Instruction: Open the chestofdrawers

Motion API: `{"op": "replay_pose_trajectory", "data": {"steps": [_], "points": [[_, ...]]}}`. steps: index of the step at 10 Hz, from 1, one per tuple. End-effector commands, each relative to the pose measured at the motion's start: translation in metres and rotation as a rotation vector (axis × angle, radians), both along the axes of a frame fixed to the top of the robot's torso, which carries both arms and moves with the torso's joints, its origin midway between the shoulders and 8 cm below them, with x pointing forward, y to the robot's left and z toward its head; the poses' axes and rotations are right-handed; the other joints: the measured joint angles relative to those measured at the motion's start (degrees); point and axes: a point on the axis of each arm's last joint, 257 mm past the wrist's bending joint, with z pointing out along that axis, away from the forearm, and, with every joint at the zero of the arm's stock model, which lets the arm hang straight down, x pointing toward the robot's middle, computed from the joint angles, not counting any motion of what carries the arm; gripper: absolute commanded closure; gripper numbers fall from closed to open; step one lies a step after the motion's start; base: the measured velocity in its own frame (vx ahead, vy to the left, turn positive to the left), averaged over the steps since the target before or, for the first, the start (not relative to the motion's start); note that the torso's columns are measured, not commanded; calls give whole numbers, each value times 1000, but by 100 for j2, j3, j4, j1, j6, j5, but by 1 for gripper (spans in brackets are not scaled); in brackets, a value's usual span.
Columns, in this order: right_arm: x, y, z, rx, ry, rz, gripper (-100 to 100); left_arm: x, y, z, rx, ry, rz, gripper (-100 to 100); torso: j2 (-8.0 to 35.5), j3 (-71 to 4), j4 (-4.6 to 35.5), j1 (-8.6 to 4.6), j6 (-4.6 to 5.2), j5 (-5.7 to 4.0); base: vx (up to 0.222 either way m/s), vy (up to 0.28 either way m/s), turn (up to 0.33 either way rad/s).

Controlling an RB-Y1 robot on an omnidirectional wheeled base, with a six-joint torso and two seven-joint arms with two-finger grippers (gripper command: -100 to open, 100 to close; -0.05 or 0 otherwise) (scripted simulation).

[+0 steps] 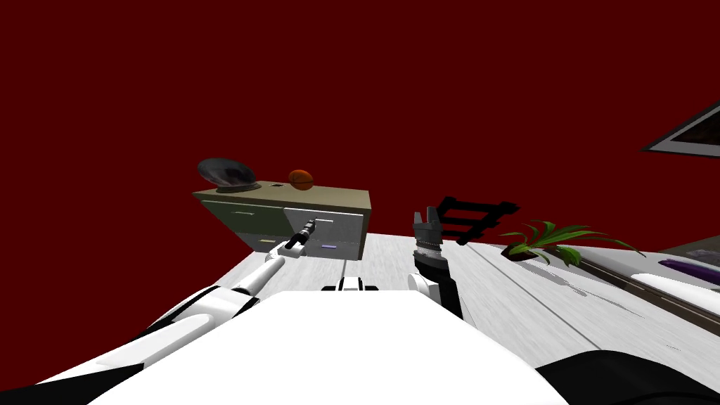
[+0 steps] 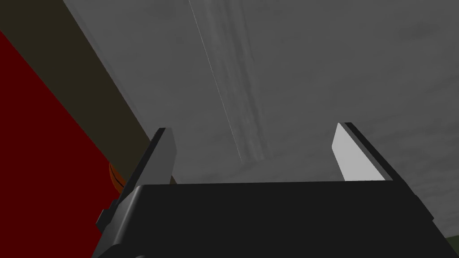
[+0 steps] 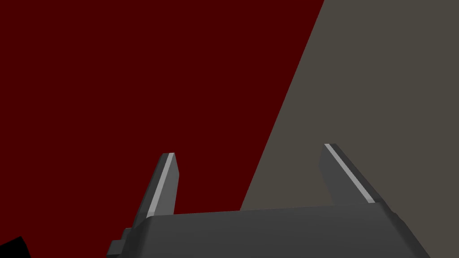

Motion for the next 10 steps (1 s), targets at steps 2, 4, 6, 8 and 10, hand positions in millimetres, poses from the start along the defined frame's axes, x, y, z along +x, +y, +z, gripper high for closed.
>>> {"op": "replay_pose_trajectory", "data": {"steps": [2,4,6,8,10], "points": [[0,0,0,0,0,0,0,11,20,6,9,-11,79,-100,-26,-16,-8,12,-5,4,-84,95,-203],[0,0,0,0,0,0,0,16,29,6,8,-11,122,-100,-57,-37,-17,-5,-3,-1,-89,97,-219],[0,0,0,0,0,0,0,19,37,5,4,-6,162,-100,-67,-42,-20,-9,-3,-2,-67,86,-219],[0,0,0,0,0,0,0,22,42,2,-2,3,200,-100,-49,-31,-15,-9,-3,-2,-88,77,-219],[0,0,0,0,0,0,0,19,37,5,4,-6,162,100,-63,-39,-18,-16,-8,-4,8,1,123]]}}
